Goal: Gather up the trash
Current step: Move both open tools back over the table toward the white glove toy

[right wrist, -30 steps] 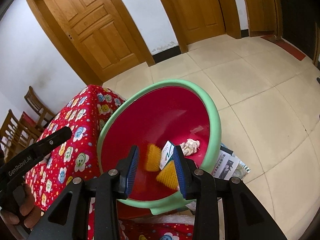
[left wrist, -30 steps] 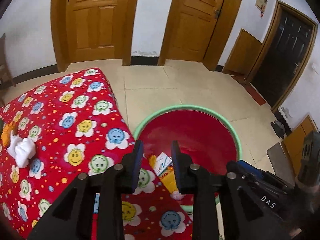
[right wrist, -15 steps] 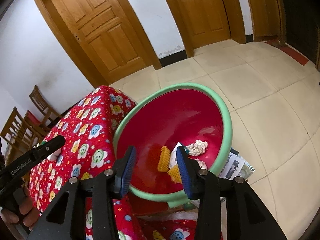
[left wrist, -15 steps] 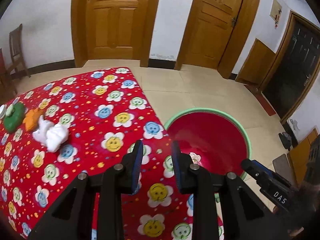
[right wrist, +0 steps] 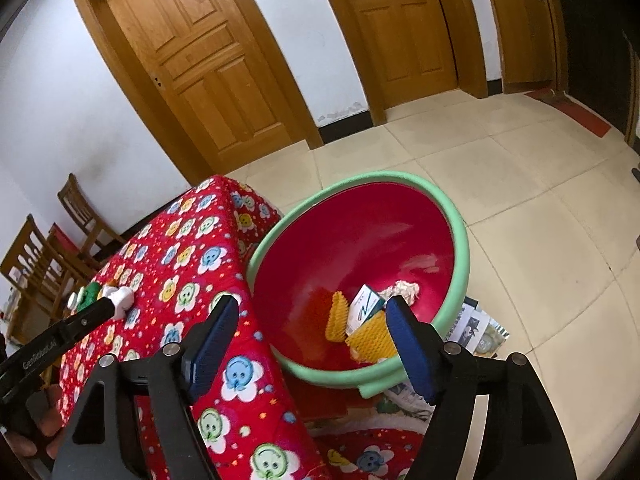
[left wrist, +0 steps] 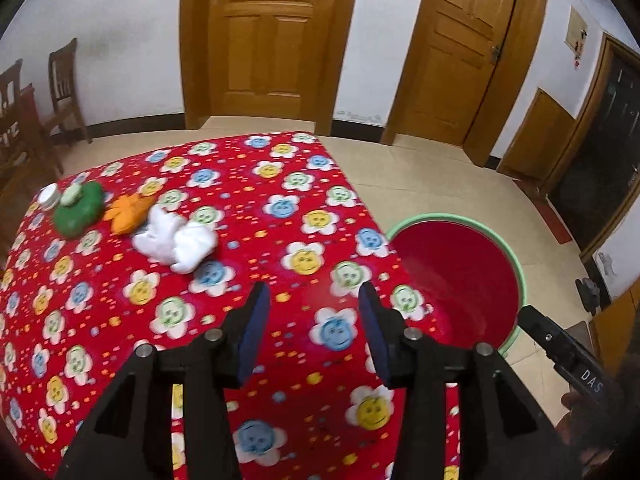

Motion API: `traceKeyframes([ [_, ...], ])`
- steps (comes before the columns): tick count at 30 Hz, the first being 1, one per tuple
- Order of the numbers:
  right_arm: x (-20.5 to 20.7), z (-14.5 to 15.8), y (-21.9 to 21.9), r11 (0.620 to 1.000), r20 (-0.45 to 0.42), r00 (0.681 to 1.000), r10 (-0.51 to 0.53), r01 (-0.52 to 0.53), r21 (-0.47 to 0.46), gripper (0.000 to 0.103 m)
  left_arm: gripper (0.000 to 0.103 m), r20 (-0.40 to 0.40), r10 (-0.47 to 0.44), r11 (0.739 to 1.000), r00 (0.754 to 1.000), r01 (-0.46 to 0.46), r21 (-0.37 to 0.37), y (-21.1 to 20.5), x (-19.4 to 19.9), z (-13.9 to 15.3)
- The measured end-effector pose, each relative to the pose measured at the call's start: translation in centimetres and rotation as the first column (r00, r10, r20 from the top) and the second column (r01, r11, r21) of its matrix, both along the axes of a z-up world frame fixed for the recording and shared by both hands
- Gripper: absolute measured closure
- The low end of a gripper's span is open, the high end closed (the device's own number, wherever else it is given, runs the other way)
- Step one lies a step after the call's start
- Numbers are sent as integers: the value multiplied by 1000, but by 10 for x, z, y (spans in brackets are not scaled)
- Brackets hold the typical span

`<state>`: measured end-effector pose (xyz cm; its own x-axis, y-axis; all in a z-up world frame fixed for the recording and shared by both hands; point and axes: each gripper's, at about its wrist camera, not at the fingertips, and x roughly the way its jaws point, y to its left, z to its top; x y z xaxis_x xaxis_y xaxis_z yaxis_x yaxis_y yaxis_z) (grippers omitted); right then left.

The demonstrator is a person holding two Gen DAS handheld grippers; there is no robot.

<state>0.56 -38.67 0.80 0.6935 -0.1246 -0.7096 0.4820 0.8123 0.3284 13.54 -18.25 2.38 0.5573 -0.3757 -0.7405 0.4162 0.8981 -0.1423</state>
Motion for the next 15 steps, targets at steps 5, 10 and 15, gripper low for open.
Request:
traceKeyframes([
  [5,-1,2,14,1000,0,1000,6,-6,-12,23,57,13,49,999,999,-49,18,26,-4,5],
  [10,0,8,30,999,17,1000,26,-26,-19,23,57,30,114,993,993,-115,30,58,-6,10],
  [15,5,16,49,997,31,997,69,-68,-34,22,57,47,186,982,981,-187,12,95,-4,19],
])
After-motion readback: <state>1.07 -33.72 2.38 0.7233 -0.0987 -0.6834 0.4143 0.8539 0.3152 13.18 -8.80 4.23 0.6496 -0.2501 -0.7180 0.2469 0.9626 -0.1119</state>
